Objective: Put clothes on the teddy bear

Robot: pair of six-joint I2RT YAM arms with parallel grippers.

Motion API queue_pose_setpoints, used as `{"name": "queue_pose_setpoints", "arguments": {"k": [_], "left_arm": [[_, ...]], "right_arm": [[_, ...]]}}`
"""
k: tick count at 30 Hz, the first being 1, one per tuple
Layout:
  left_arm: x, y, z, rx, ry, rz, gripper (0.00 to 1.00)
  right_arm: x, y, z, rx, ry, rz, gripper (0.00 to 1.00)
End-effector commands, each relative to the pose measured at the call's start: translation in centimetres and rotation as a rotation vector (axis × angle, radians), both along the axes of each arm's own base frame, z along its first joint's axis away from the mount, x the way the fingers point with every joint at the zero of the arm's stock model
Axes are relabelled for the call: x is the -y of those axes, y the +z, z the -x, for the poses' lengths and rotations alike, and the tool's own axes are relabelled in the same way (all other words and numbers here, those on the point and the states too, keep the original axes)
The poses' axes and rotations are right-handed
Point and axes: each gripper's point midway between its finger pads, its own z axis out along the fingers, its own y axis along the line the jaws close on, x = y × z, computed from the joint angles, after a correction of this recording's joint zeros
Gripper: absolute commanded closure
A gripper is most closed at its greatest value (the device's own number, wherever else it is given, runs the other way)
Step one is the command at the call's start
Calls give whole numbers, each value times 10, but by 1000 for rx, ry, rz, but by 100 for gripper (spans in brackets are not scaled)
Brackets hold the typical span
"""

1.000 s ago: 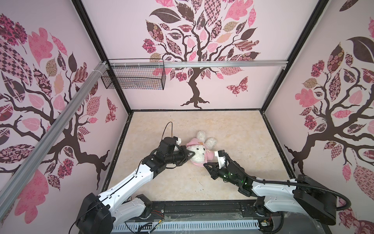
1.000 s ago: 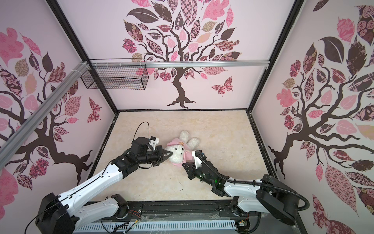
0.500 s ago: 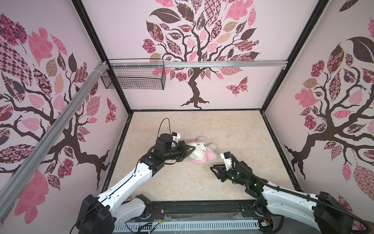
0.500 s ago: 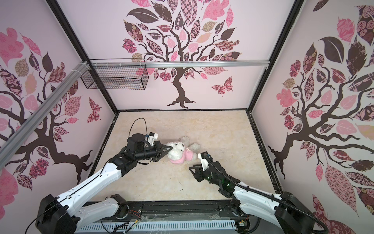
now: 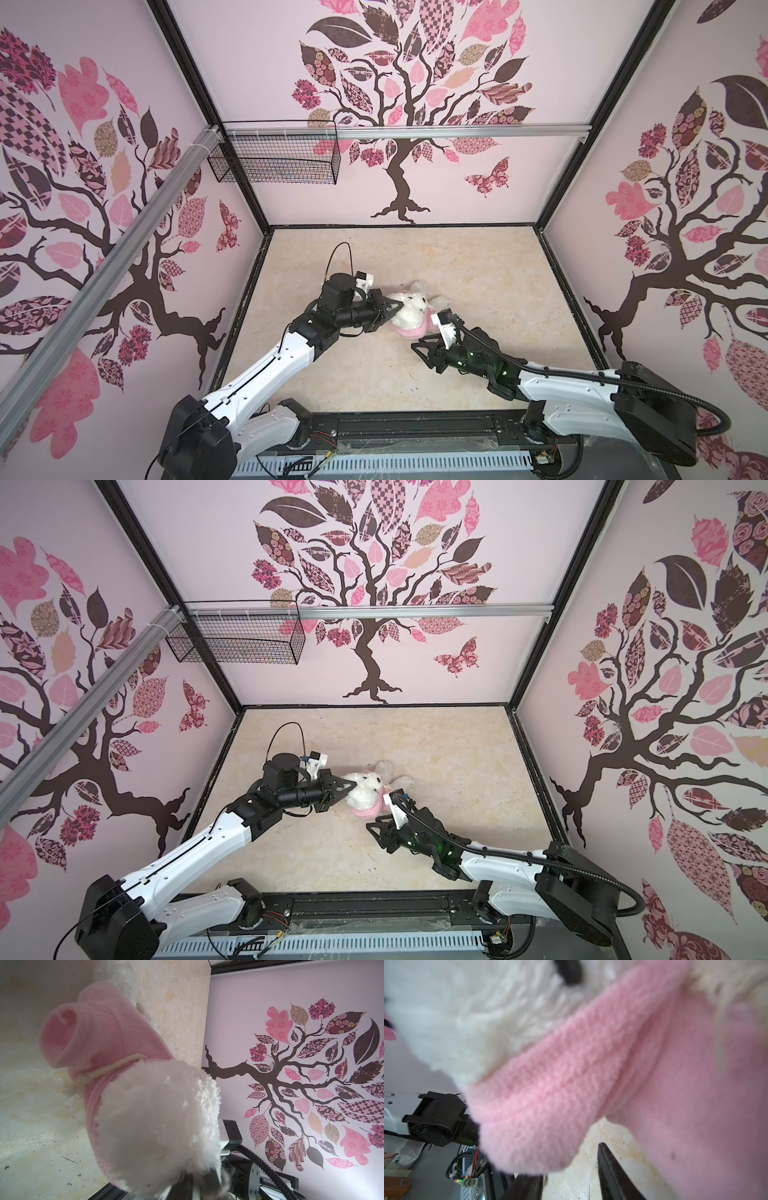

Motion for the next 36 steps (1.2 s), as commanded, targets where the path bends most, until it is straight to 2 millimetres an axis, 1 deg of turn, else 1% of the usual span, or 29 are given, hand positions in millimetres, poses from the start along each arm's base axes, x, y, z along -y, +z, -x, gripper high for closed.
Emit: {"name": "queue_pose_setpoints", "arguments": {"k": [1, 5, 7, 9, 10, 12, 14, 18, 21, 24, 27, 28, 30, 32, 34, 36], "left_arm": [[5, 31, -4, 75, -18, 58, 100], [5, 31, -4, 75, -19, 58, 100], [5, 31, -4, 74, -19, 58, 100], [6, 30, -4, 71, -19, 57, 100], [6, 30, -4, 71, -21, 58, 100], [6, 32, -4, 76, -21, 60, 100], [5, 36, -5, 78, -13, 64, 100], [6, 45, -4, 93, -33, 70, 100], [8, 47, -3, 83, -55, 84, 100], [8, 46, -4, 81, -63, 88, 100], [10, 42, -5, 70, -80, 92, 100], [11, 38, -6, 60, -84, 90, 100], [14, 28, -5, 39, -100, 90, 100], [16, 18, -7, 27, -112, 88, 100], [20, 8, -7, 15, -133, 86, 100], [21, -5, -8, 0, -157, 70, 100]], "right_arm": [[-7, 35, -16, 107, -44, -69, 58], [-7, 41, -16, 129, -39, -84, 71], [-6, 41, -15, 136, -40, -83, 81], [-1, 38, -17, 143, -60, -75, 95], [2, 36, -18, 144, -73, -70, 100], [11, 25, -22, 136, -122, -35, 100], [21, 10, -24, 118, -160, 7, 100], [50, -36, -25, 37, -258, 92, 100], [72, -63, -23, -20, -321, 132, 100], [83, -76, -23, -50, -348, 150, 100], [82, -77, -23, -57, -335, 153, 99], [78, -74, -23, -52, -313, 146, 97], [64, -61, -17, -32, -230, 115, 86], [54, -46, -10, -17, -157, 88, 78], [50, -31, -2, 1, -104, 66, 73], [50, -11, 4, 30, -73, 47, 71]]}}
